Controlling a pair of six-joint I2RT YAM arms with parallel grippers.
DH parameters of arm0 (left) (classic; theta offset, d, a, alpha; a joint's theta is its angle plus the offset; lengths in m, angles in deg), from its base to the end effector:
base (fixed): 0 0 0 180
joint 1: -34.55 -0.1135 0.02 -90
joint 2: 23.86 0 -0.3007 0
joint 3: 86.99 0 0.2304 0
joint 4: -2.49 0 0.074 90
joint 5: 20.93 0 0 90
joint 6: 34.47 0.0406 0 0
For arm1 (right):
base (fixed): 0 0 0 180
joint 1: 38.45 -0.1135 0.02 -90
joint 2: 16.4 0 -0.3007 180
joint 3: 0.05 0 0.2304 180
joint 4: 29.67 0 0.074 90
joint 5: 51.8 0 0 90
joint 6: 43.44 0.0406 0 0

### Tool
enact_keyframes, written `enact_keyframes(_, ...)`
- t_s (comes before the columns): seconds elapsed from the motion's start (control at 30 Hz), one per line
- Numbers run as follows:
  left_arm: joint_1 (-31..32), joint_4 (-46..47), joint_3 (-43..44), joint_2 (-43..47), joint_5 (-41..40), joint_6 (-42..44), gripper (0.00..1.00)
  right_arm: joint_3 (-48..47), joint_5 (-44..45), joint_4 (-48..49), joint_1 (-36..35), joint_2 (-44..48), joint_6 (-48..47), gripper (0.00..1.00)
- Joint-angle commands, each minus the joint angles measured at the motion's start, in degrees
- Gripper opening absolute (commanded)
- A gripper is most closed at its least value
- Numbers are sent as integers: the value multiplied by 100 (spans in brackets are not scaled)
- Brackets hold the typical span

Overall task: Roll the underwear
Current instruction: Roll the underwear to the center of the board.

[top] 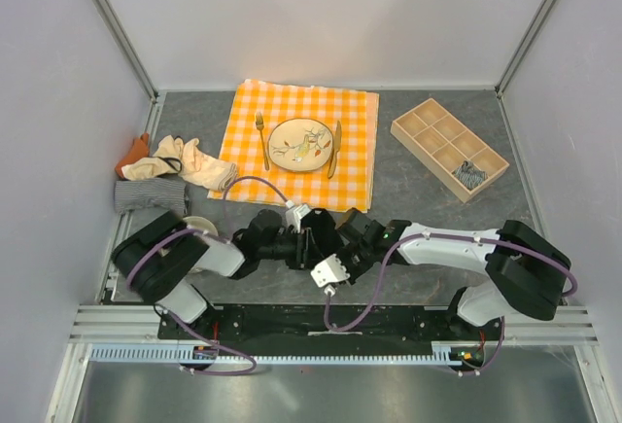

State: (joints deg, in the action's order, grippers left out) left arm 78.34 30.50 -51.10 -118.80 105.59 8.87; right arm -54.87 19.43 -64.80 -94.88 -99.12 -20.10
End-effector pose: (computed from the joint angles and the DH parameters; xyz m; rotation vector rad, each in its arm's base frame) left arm 0.1679 -0.1944 0.1605 0.3865 2.4049 -1.5173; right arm 0.1199 0.2043 0.2038 -2.3541 1.1576 0.3755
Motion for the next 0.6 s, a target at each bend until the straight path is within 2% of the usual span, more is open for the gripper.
enact_keyframes(0.0,-64,-225,-698,1133,-1180,296,42,-210,-125,-958,113,-447,398,22)
enact_keyframes(0.1,-37,512,-1427,2003,-1383,639,42,-605,-671,-1581,421,-648,521,21)
enact_keyframes(0.17,208,916,-1867,2651,-1514,1043,43,-1034,-1321,-2272,727,-1033,513,21)
enact_keyframes(0.27,1077,778,-1974,3338,-2120,1886,44,-1597,-2121,-3213,1097,-1709,346,20)
enact_keyframes(0.33,1743,760,-1974,3516,-2595,2526,45,-1853,-2394,-3629,1230,-2071,258,20)
enact_keyframes(0.43,2351,821,-1966,3596,-3044,3229,46,-2249,-2676,-4349,1353,-2704,29,21)
enact_keyframes(0.57,2906,620,-1685,3324,-3527,3952,54,-2460,-2633,-4395,1415,-3057,179,21)
